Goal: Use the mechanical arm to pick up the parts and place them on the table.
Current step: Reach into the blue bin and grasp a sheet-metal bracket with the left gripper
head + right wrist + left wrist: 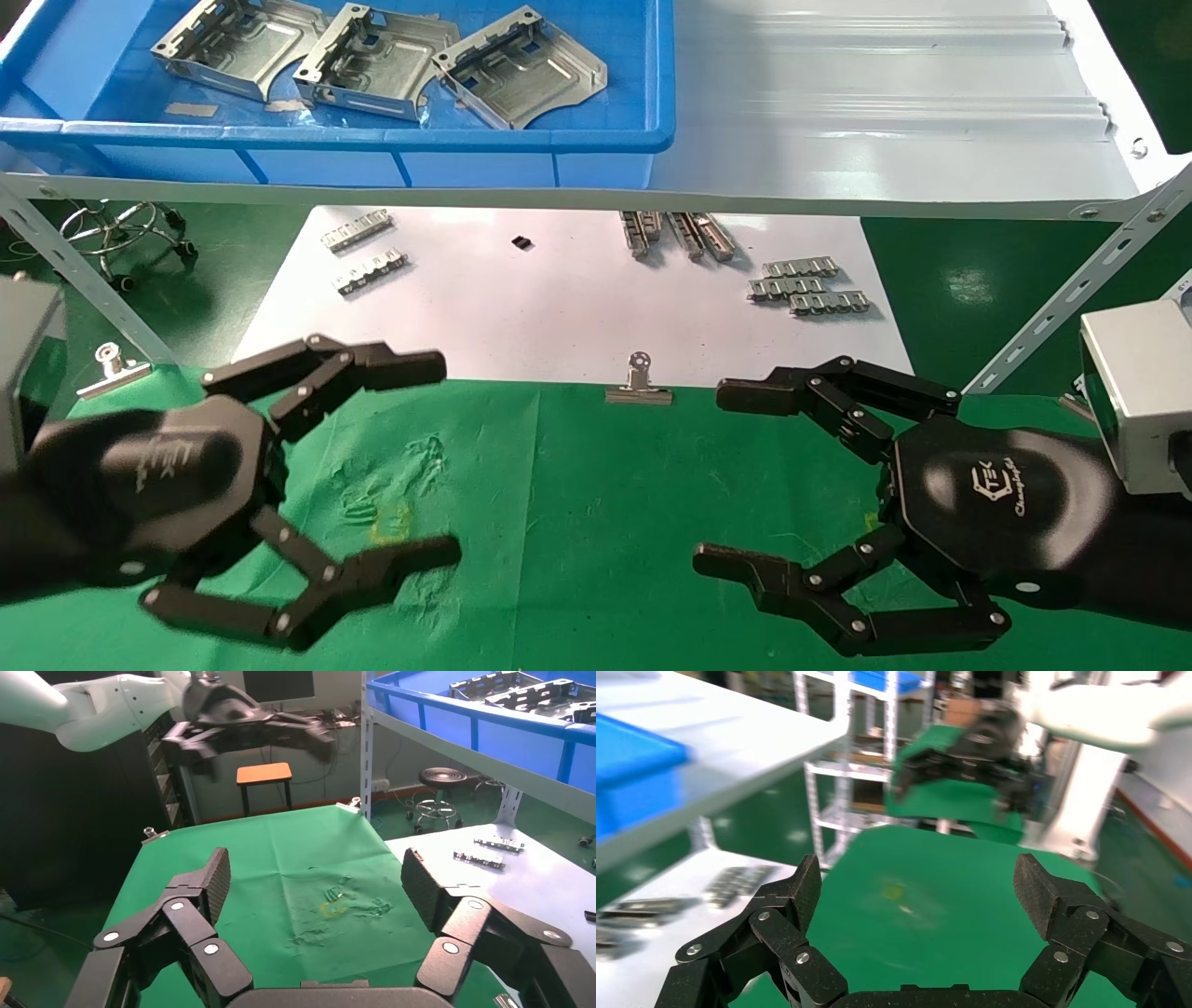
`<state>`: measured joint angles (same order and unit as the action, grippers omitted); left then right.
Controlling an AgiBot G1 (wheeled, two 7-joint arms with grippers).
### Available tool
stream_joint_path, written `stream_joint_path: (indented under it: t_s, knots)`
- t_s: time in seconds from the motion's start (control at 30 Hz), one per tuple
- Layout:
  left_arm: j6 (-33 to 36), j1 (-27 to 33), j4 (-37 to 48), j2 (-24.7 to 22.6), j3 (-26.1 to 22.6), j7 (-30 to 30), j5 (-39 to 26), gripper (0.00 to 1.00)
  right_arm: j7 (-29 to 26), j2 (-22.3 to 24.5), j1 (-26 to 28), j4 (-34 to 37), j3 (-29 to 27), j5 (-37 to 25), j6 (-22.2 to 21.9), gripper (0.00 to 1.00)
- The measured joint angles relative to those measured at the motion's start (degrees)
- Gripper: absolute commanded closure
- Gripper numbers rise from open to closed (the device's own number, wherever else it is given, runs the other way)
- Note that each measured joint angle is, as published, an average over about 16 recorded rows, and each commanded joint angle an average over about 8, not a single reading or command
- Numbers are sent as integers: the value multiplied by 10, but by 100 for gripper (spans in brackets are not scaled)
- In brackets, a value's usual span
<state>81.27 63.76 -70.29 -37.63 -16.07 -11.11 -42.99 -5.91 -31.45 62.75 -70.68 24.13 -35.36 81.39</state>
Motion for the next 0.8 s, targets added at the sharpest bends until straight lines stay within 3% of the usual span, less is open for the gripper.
stream_joint_path:
  t_s: [0.37, 0.8]
  knots:
    - [-68, 102, 101, -74, -13, 13, -45, 0, 0, 0, 0, 0, 0, 0, 0, 100]
    - [-142, 322, 343, -175, -77, 21, -176, 0, 0, 0, 0, 0, 0, 0, 0, 100]
